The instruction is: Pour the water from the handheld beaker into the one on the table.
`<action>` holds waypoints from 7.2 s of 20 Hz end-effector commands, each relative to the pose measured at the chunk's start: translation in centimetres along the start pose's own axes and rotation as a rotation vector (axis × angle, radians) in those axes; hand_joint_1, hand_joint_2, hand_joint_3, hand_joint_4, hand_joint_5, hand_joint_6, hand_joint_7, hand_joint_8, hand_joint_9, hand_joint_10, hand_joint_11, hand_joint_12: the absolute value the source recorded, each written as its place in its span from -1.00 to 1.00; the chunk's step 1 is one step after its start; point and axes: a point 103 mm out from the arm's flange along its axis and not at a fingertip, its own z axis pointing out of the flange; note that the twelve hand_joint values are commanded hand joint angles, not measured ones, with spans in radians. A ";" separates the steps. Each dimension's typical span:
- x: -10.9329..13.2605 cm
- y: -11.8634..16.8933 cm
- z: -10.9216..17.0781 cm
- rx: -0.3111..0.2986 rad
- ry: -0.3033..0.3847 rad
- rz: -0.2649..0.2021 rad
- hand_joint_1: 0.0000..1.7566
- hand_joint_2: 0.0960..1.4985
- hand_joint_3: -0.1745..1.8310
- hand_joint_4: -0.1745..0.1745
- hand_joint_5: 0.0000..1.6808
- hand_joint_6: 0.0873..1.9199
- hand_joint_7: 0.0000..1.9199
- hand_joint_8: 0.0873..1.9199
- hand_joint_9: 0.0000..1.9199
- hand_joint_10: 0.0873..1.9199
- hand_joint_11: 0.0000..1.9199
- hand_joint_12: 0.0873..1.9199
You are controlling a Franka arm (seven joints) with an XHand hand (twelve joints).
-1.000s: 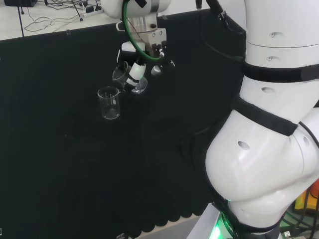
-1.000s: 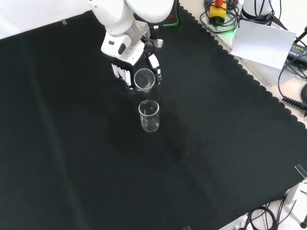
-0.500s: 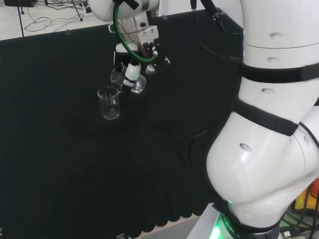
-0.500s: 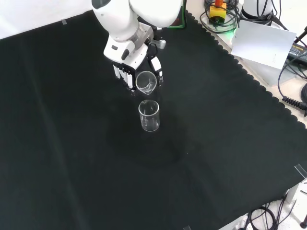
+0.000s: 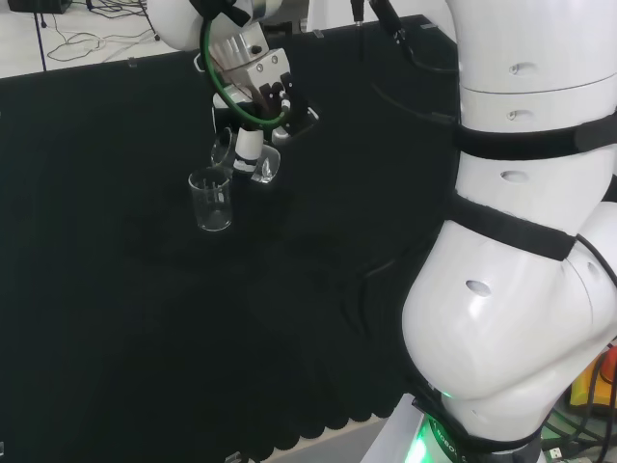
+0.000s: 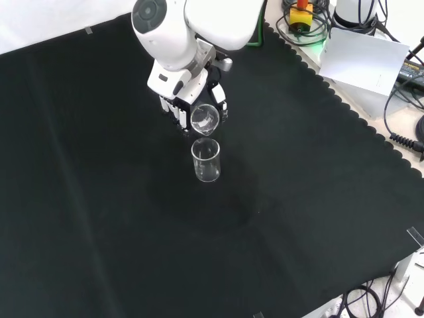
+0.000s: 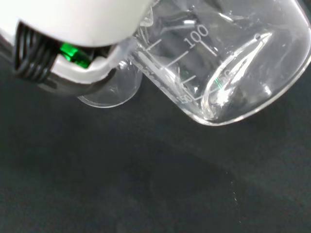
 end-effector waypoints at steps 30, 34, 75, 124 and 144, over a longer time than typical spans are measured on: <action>1.8 0.4 -1.5 0.132 -0.172 0.063 0.32 -0.29 -0.12 1.00 0.67 -0.60 0.78 -1.00 0.65 -1.00 0.23 -0.16; 1.8 0.6 -1.9 0.144 -0.189 0.071 0.32 -0.28 -0.13 1.00 0.64 -0.56 0.77 -1.00 0.65 -1.00 0.24 -0.17; 2.4 1.2 -2.8 0.232 -0.320 0.103 0.31 -0.28 -0.12 1.00 0.62 -0.52 0.76 -1.00 0.65 -1.00 0.24 -0.18; 4.2 2.0 -3.9 0.320 -0.409 0.113 0.31 -0.27 -0.12 1.00 0.60 -0.48 0.76 -1.00 0.65 -1.00 0.24 -0.18; 4.3 2.2 -4.2 0.365 -0.419 0.118 0.31 -0.27 -0.12 1.00 0.59 -0.46 0.76 -1.00 0.65 -1.00 0.24 -0.18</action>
